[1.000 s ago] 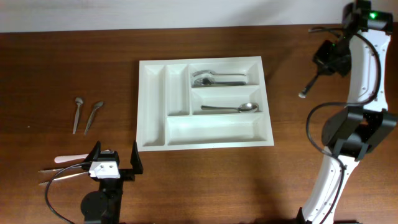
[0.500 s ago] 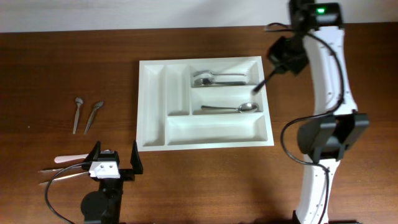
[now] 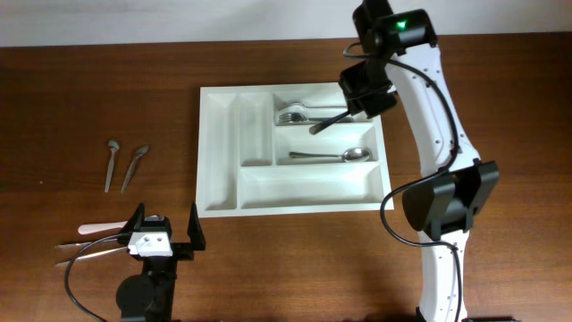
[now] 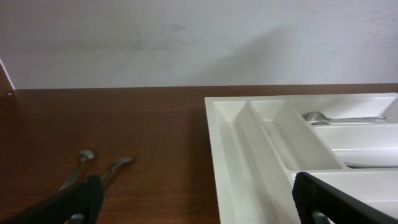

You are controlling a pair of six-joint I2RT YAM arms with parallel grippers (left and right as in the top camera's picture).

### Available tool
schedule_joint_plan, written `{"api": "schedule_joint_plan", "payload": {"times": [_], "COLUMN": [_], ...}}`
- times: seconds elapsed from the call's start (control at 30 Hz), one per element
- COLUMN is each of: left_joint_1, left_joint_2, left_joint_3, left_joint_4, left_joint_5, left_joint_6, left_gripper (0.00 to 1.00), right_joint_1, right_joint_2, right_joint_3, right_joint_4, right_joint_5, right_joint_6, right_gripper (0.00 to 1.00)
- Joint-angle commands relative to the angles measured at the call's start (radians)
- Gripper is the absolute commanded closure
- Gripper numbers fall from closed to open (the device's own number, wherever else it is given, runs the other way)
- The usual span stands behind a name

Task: Pack container
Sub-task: 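Carry the spoon with the right gripper into the middle compartment, then release the spoon and retract the right gripper to the right side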

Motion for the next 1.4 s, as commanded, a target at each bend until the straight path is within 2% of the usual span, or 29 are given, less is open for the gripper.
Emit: {"api": "schedule_joint_plan", "payload": {"times": [0.0,0.43,0.5,0.8,0.9,0.97,1.13,1.27,1.37], "left_joint_1": [0.006,0.006,0.006,0.006,0.006,0.006,0.006,0.006,0.006], "left_joint_2": [-0.01,-0.01,-0.01,-0.01,-0.01,-0.01,-0.01,-0.01,-0.01], "left_joint_3": [-0.007,-0.007,-0.007,-0.007,-0.007,-0.007,-0.007,-0.007,-0.007], "left_joint_4": [0.002,0.002,0.002,0.002,0.002,0.002,0.002,0.002,0.002], "left_joint_5": [0.011,0.011,0.011,0.011,0.011,0.011,0.011,0.011,0.011], "left_joint_6": [0.015,0.015,0.015,0.015,0.015,0.015,0.015,0.015,0.015], "left_gripper": [0.01,0.01,0.01,0.01,0.01,0.01,0.01,0.01,0.01], "right_joint_1": [0.026,0.084,0.086,0.074,0.068,0.052,-0.031,-0.133,-0.207], "right_joint_2": [-0.017,-0.017,-0.017,-0.017,-0.017,-0.018,-0.021,-0.022,-0.033], "right_joint_3": [-0.041,-0.171,-0.193,-0.285,-0.283,-0.282,-0.278,-0.244,-0.197], "right_joint_4": [0.007,0.135,0.158,0.218,0.218,0.218,0.218,0.212,0.191], "right_joint_5": [0.002,0.006,0.009,0.027,0.082,0.117,0.142,0.142,0.142], "right_joint_6": [0.157,0.299,0.305,0.304,0.293,0.254,0.05,-0.199,-0.387], "right_gripper": [0.92,0.89,0.83,0.83,0.79,0.74,0.62,0.54,0.44]}}
